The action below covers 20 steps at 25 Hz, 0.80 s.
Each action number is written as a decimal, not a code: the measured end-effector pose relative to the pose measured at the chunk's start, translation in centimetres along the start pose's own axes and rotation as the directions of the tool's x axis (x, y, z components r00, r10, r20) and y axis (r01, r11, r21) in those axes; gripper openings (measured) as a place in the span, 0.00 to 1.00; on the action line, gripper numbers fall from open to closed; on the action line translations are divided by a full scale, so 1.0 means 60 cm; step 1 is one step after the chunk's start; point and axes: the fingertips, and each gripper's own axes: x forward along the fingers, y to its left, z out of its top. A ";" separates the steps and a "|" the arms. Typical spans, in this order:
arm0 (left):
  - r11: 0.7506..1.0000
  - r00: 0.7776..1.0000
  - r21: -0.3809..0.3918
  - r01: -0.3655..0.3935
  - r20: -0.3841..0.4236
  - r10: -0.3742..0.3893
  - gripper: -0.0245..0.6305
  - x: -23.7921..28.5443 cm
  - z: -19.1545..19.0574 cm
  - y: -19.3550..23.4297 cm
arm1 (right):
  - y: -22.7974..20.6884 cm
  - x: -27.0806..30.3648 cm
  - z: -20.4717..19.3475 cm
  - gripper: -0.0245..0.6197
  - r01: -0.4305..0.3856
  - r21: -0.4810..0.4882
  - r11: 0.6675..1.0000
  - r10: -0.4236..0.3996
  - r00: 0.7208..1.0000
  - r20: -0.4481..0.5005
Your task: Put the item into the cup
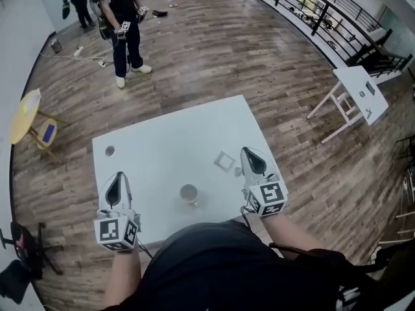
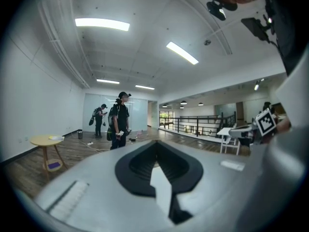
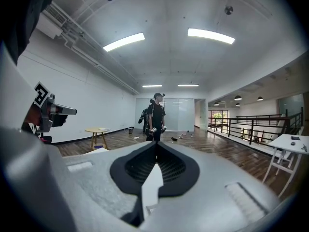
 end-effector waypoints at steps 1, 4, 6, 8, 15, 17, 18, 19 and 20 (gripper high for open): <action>1.000 1.000 0.013 0.002 0.000 -0.002 0.04 -0.003 0.000 -0.003 | -0.001 -0.001 -0.002 0.04 0.002 -0.002 1.000 -0.002 1.000 -0.001; 1.000 1.000 0.029 0.008 0.004 -0.008 0.04 -0.007 0.000 -0.007 | 0.000 0.001 -0.003 0.04 -0.004 -0.009 1.000 0.004 1.000 -0.003; 0.999 1.000 0.040 0.004 0.006 -0.004 0.04 -0.010 0.000 -0.007 | 0.001 0.002 -0.003 0.04 -0.011 -0.009 1.000 0.011 1.000 -0.007; 0.998 1.000 0.068 0.002 0.010 -0.003 0.04 -0.012 0.002 -0.013 | 0.000 0.001 -0.004 0.04 -0.017 -0.010 1.000 0.016 1.000 -0.008; 0.993 1.000 0.114 0.000 0.006 0.000 0.04 -0.014 -0.002 -0.023 | -0.008 0.005 -0.005 0.04 -0.014 -0.001 1.000 0.014 1.000 -0.001; 0.994 1.000 0.112 0.002 0.001 -0.002 0.04 -0.016 0.002 -0.027 | -0.010 0.000 -0.007 0.04 -0.011 0.001 1.000 0.011 1.000 0.000; 0.995 1.000 0.104 0.001 0.001 -0.002 0.04 -0.017 0.003 -0.027 | -0.011 -0.003 -0.009 0.04 -0.009 0.002 1.000 0.009 1.000 -0.001; 0.995 1.000 0.096 -0.001 0.002 0.001 0.04 -0.019 0.001 -0.026 | -0.012 -0.006 -0.011 0.04 -0.007 0.003 1.000 0.007 1.000 -0.003; 0.996 1.000 0.090 -0.005 0.004 0.004 0.04 -0.020 -0.001 -0.025 | -0.014 -0.007 -0.013 0.04 -0.004 0.003 1.000 0.004 1.000 -0.006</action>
